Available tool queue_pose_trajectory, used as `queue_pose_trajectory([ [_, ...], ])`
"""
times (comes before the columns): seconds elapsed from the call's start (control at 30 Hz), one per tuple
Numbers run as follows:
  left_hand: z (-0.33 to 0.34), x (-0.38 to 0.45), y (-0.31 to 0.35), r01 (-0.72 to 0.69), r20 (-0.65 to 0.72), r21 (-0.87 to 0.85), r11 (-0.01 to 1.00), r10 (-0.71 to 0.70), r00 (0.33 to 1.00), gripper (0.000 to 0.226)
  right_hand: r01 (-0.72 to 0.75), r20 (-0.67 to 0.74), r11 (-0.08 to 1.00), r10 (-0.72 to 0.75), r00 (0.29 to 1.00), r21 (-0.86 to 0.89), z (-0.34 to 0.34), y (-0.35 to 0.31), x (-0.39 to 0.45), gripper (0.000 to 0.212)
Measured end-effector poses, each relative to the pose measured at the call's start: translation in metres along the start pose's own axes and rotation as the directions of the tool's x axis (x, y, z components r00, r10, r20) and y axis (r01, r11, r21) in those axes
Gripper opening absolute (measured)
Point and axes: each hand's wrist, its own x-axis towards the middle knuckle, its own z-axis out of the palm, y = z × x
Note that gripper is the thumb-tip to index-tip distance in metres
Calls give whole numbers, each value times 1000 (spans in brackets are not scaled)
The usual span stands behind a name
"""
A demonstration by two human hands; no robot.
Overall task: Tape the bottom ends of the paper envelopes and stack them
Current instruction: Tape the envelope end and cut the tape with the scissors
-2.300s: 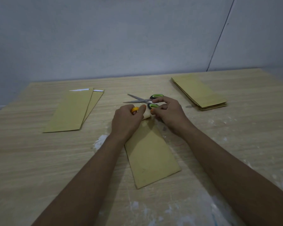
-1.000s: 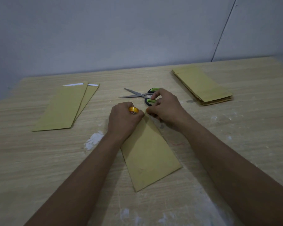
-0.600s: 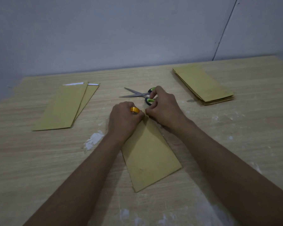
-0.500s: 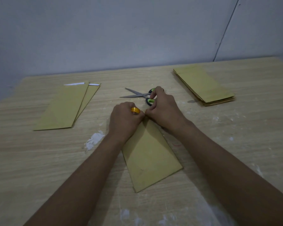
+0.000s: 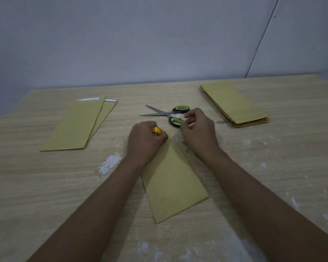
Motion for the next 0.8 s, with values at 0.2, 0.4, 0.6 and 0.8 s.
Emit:
queue_pose_trajectory([
  [0.2,-1,0,-2,-13,2,-30,999,13,1000,32,344,317,902,-257,913,-259,11,-4,-28,46],
  [0.4,-12,-4,-3,12,43,-82,997,-9,999,29,412,415,746,-200,888,-523,10,-18,-40,54],
  [0.6,-29,-1,-14,61,88,-247,967,-40,995,28,430,441,628,-149,885,-649,12,-22,-44,53],
  [0.8,-36,-4,-14,38,-81,-170,985,-52,995,48,428,451,669,-154,879,-607,12,-20,-44,52],
])
